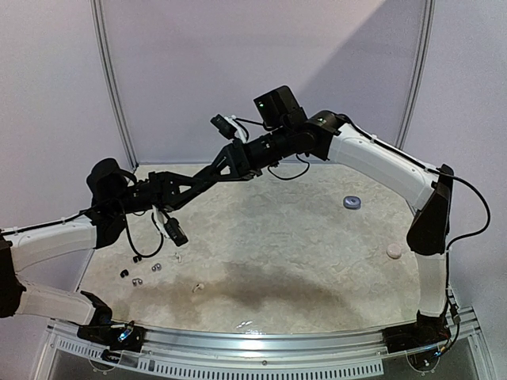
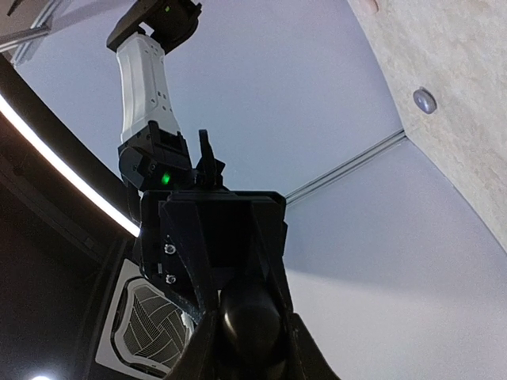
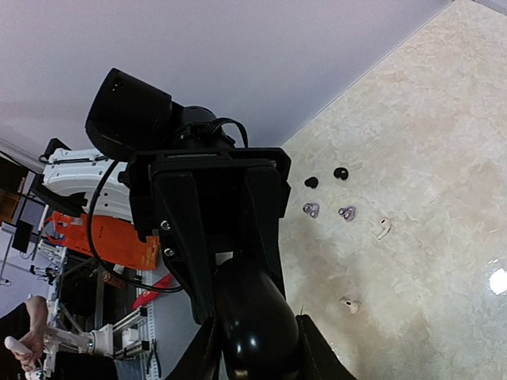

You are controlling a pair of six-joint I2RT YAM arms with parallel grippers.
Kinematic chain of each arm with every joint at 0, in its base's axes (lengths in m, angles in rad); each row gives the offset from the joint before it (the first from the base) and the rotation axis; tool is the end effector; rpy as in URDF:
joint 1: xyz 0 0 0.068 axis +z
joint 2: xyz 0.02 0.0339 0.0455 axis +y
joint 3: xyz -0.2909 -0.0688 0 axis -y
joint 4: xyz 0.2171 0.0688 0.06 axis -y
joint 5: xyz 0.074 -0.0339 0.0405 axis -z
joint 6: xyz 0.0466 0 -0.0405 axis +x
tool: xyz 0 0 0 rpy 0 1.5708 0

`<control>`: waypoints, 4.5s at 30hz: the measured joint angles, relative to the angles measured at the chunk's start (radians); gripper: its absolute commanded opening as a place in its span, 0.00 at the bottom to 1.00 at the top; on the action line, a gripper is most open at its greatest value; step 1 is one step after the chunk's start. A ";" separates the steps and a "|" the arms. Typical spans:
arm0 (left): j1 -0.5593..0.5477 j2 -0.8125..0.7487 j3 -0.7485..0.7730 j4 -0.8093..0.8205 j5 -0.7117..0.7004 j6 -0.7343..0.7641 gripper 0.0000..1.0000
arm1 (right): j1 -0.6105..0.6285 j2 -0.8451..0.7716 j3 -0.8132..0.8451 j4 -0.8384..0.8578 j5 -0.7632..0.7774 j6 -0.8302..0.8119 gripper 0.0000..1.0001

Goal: Insert the wireless bluetooth earbuds into the charging case
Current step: Pass from the left arm to the right, then pass from the right arm to the left, then pass from the left arm to the right, then pass from the right arm to the left

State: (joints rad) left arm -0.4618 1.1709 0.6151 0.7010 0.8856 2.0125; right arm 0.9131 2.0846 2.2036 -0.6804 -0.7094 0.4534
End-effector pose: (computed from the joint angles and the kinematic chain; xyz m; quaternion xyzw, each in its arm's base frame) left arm 0.1856 -0.1327 0.3328 0.6645 -0.1128 0.2784 0.6843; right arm 0.2596 0.3858 0.3940 -0.3505 0.7610 0.5220 0.1597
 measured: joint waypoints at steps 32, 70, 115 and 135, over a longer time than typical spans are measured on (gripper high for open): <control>-0.011 0.055 -0.022 0.138 -0.139 -0.005 0.61 | -0.051 -0.079 -0.132 0.154 -0.040 0.132 0.00; -0.033 -0.053 0.409 -0.710 -0.150 -1.422 0.00 | -0.084 -0.438 -0.509 0.398 0.123 -0.225 0.86; 0.004 -0.035 0.420 -0.713 0.134 -1.788 0.42 | 0.050 -0.289 -0.363 0.346 0.040 -0.502 0.00; -0.003 -0.030 0.431 -0.638 0.163 -1.977 0.15 | 0.052 -0.289 -0.346 0.352 0.071 -0.499 0.00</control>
State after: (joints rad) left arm -0.4648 1.1408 1.0466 0.0631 1.0481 0.0357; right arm 0.9649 1.7954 1.8580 -0.3286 -0.6384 -0.0460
